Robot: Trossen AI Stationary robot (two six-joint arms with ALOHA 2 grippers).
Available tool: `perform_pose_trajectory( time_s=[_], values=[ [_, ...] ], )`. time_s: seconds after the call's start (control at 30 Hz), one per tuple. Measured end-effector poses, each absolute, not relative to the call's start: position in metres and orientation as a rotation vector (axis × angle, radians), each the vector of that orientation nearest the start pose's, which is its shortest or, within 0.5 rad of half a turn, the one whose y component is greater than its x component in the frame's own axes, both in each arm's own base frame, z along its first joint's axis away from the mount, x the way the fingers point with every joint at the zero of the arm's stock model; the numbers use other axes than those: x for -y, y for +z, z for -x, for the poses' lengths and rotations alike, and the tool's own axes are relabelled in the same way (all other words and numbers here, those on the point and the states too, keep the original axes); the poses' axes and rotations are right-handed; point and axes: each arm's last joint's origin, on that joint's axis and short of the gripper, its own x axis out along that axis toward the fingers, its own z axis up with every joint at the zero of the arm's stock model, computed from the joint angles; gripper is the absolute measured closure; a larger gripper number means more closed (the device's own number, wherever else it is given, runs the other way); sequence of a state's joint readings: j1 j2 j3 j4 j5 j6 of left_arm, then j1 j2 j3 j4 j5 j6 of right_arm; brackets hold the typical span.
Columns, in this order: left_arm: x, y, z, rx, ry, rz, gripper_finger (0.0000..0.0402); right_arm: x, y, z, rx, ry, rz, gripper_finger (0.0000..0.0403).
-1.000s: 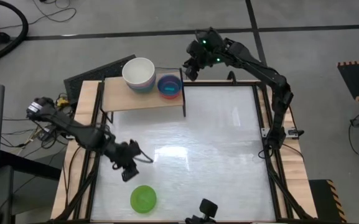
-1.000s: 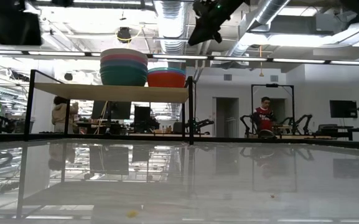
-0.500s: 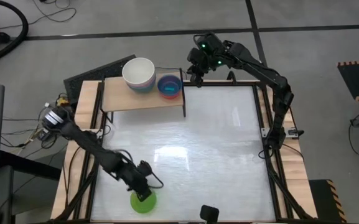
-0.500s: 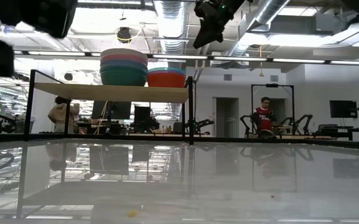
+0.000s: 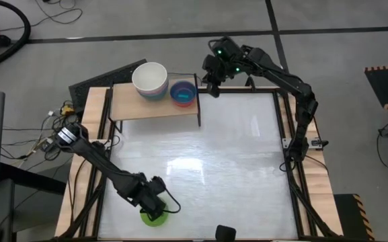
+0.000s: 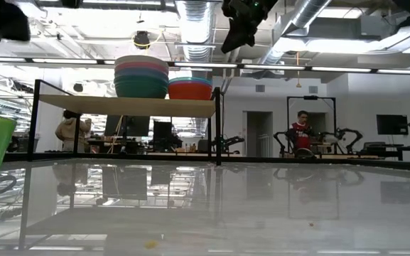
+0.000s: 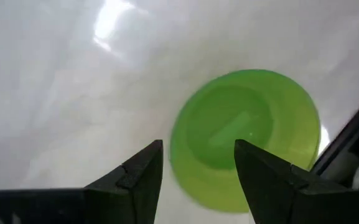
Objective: Place and stack bowls onto a shelf
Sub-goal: Stack the small green bowl on top of the small blue bowl on the shelf
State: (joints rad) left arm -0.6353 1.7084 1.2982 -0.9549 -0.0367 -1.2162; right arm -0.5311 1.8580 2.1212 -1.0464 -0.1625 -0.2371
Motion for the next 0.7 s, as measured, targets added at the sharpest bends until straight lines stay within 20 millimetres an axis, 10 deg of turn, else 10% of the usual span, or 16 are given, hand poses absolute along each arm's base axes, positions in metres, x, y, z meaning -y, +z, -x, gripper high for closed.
perform_pose_trajectory(
  time_s=[0.2,0.7],
  values=[
    [0.195,0.235,-0.255,-1.379,0.330,0.439,0.0220,0.191,0.410,-0.333,-0.775,-0.260,-0.044,0.0321],
    [0.190,0.159,-0.239,-1.432,0.238,0.522,0.0278,0.190,0.409,-0.333,-0.786,-0.258,-0.050,0.0321]
  ],
)
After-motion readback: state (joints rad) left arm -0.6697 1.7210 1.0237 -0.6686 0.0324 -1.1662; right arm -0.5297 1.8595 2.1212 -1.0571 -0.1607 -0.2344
